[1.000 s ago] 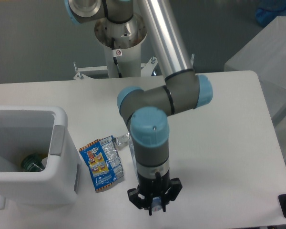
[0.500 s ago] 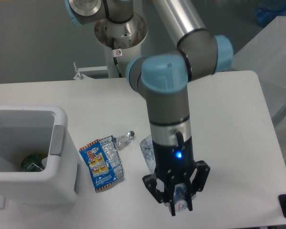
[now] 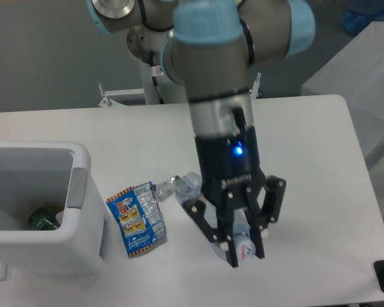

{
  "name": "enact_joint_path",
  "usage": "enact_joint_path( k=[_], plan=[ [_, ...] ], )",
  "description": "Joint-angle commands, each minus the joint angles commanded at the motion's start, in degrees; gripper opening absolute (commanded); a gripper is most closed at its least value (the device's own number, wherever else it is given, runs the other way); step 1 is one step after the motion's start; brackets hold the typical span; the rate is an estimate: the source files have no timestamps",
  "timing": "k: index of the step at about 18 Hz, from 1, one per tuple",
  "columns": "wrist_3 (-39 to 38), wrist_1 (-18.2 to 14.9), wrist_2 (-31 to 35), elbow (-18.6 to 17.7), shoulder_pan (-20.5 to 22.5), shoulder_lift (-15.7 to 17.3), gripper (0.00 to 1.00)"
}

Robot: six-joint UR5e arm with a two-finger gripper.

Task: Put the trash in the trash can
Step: 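Lift the clear bottle up off the table, then carry the bottle over the white bin and release it inside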

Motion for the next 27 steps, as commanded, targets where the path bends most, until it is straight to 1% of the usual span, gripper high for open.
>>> enact_joint_path(
  k=[1, 3, 5, 10, 13, 15, 18, 22, 27],
  plan=[
    [0.18, 1.4, -0.09, -0.09, -0.26, 0.26, 0.41],
    [2.71, 4.39, -1.14, -0.18, -2.28, 0.44, 0.41],
    [3.34, 5.55, -1.23, -0.18, -3.95, 1.14, 0.41],
    [3.26, 5.46, -1.23, -0.79, -8.61, 2.73, 0.41],
    [2.99, 5.46, -1.14, -2.19, -11.07, 3.43, 0.41],
    [2.82, 5.46, -1.06, -4.3, -13.62, 4.39, 0.41],
    [2.64, 5.46, -0.97, -7.11, -15.82, 5.62, 0.41],
    [2.46, 5.46, -0.97, -7.21, -17.75, 5.45, 0.41],
    [2.55, 5.46, -0.97, -7.3, -19.16, 2.73, 0.41]
  ],
)
